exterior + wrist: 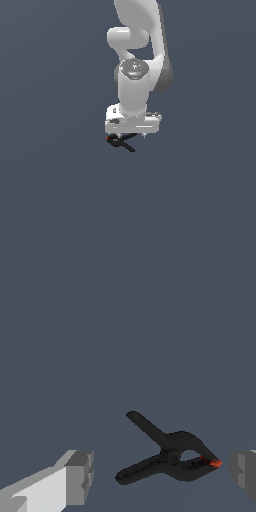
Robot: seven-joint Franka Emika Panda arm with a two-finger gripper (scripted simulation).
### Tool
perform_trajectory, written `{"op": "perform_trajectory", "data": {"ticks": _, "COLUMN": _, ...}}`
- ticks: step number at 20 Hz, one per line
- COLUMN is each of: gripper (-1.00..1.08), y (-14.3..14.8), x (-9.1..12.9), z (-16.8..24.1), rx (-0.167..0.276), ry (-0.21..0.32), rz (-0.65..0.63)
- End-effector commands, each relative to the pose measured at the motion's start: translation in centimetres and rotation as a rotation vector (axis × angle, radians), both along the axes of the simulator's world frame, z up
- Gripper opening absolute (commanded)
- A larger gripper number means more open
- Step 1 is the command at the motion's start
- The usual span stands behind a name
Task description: Pick up the object and move it to a goal position.
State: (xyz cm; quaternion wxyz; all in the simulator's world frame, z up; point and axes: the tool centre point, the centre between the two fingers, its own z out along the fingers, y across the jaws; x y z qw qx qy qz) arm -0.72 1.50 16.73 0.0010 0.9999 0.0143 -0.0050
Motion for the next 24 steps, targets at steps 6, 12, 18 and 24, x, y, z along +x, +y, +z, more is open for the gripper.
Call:
{"op": "perform_trajectory", "data": {"ticks": 6, "gripper": 1.00, "y": 0.25, "x": -0.12, "z": 0.27, "rx": 0.012, "ry": 0.005, "rz": 0.002}}
{"op": "perform_trajectory", "data": {"ticks": 12, "gripper": 1.00, "y": 0.54, "x": -0.22, "z": 0.58, "rx": 0.024, "ry": 0.009, "rz": 0.001}}
{"op": "perform_trajectory", "data": {"ticks": 18, "gripper": 1.00, "y": 0.37, "x": -0.31, "z": 0.35, "rx": 0.022, "ry": 0.008, "rz": 0.025}}
{"op": "perform_trajectory", "data": {"ticks": 24, "gripper": 1.00, "y": -0.06, "x": -0.57, "z": -0.26, "rx": 0.019, "ry": 0.007, "rz": 0.096}}
